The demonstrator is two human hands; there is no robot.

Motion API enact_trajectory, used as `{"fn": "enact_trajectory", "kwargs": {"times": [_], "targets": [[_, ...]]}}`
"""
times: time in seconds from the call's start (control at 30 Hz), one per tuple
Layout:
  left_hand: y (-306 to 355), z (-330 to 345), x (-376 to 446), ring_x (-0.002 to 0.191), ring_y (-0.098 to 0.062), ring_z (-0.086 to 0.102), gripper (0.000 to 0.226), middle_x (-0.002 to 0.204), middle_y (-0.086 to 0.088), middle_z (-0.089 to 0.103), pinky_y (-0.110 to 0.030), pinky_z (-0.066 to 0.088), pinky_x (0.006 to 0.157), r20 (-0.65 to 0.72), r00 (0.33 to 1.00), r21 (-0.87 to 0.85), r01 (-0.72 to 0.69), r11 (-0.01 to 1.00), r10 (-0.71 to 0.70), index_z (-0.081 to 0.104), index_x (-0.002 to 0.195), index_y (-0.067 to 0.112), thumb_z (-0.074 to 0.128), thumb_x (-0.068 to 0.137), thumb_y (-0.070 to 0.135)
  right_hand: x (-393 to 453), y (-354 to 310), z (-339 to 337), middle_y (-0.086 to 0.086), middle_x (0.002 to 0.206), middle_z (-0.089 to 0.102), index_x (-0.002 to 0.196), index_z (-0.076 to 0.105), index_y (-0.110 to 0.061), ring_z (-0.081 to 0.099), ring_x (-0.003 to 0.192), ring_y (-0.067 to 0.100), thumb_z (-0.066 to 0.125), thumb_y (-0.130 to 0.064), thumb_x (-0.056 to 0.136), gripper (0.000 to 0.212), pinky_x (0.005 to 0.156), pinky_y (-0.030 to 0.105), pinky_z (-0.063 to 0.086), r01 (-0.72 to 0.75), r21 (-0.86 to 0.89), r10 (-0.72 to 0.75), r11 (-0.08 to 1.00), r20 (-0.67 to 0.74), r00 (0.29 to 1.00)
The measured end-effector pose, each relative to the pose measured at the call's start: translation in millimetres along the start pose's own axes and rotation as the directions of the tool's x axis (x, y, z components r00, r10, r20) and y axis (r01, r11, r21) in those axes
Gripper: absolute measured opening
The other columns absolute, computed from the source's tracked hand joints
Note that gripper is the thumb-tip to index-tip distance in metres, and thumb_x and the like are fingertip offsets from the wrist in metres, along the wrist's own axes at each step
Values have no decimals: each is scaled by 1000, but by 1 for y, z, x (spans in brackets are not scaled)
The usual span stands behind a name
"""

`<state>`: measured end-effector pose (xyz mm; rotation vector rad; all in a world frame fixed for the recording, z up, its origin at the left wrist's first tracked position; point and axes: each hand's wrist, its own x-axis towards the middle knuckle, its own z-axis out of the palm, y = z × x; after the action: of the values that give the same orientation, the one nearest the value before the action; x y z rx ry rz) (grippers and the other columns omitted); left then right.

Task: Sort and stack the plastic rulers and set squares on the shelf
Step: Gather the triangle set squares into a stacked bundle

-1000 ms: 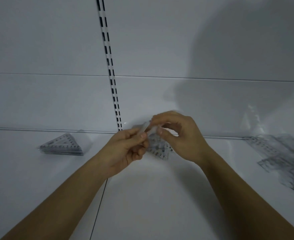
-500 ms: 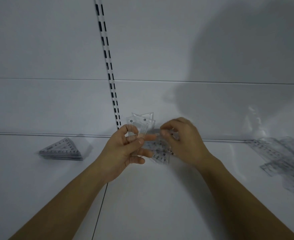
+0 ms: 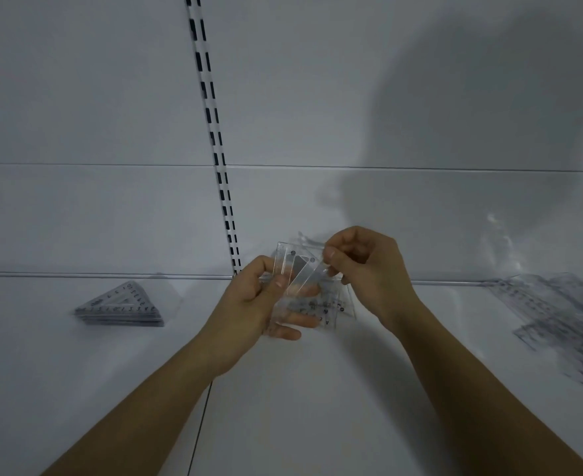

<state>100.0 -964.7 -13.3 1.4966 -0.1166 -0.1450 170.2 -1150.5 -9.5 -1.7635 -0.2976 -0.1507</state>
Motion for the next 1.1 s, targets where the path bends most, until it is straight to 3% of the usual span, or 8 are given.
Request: {"fn": "enact_trajectory", "kwargs": {"times": [0.2, 0.37, 0.53, 0.6, 0.67, 0.9, 1.0, 1.1], "targets": [[-1, -1, 0, 80, -44, 73, 12, 110, -10, 75, -42, 60, 62, -31, 998, -6, -61, 998, 60, 40, 102, 9, 47, 104, 18, 0, -8, -4, 8, 77, 66, 98, 67, -7, 66, 66, 20, 60, -7, 97, 7, 58, 29, 51, -91, 237, 102, 967, -34, 994], [1, 4, -3, 79, -43, 73, 25, 108, -10, 75, -42, 59, 64, -29, 995, 27, -92, 995, 92, 55, 85, 37, 49, 102, 19, -9, -9, 3, 17, 80, 66, 101, 70, -11, 65, 63, 16, 76, -11, 87, 16, 59, 25, 52, -7, 69, -6, 998, 183, 983], [-1, -3, -1, 78, -42, 73, 16, 107, -12, 75, -41, 59, 59, -57, 996, -9, -68, 998, 68, 32, 95, 13, 42, 106, 17, 0, -11, -6, 5, 67, 61, 94, 73, -10, 56, 50, 15, 73, -9, 90, 4, 50, 28, 45, -28, 149, 32, 988, -29, 999], [-2, -5, -2, 79, -42, 73, 4, 107, -14, 74, -40, 59, 57, -52, 996, -38, -69, 997, 67, 37, 104, 13, 40, 107, 13, 2, -10, -12, 2, 63, 58, 93, 72, -6, 50, 48, 14, 67, -9, 94, 6, 48, 27, 41, -41, 188, 52, 981, -51, 997], [-1, -4, -3, 85, -42, 73, 18, 109, -14, 74, -42, 59, 61, -42, 997, -56, -61, 997, 59, 44, 121, 21, 39, 107, 11, 1, -10, -15, 1, 63, 57, 96, 70, -2, 48, 50, 16, 62, -8, 97, 9, 49, 29, 40, -42, 240, 46, 970, -11, 999], [4, -6, -2, 105, -44, 68, 47, 128, -15, 66, -44, 58, 66, 173, 978, -231, 157, 960, -118, 56, 135, 21, 40, 98, -5, -4, -17, -19, 25, 93, 66, 111, 61, 2, 72, 89, 34, 50, 12, 96, 21, 80, 35, 56, 86, 367, -154, 926, 162, 975], [6, -6, -4, 114, -44, 63, 53, 134, -19, 61, -45, 58, 71, 324, 934, -312, 252, 916, -147, 55, 138, 28, 41, 97, -2, -6, -19, -17, 17, 94, 71, 99, 59, 1, 69, 108, 29, 52, 15, 93, 16, 89, 31, 54, 138, 352, -219, 926, 201, 955], [5, -11, -1, 97, -33, 70, 41, 133, -23, 61, -39, 59, 65, 419, 894, -458, 362, 812, -162, 64, 132, 18, 39, 99, 20, -8, -16, -11, 5, 104, 75, 85, 60, -5, 64, 118, 18, 55, 17, 91, 22, 102, 39, 50, 244, 142, -273, 959, 246, 930]]}}
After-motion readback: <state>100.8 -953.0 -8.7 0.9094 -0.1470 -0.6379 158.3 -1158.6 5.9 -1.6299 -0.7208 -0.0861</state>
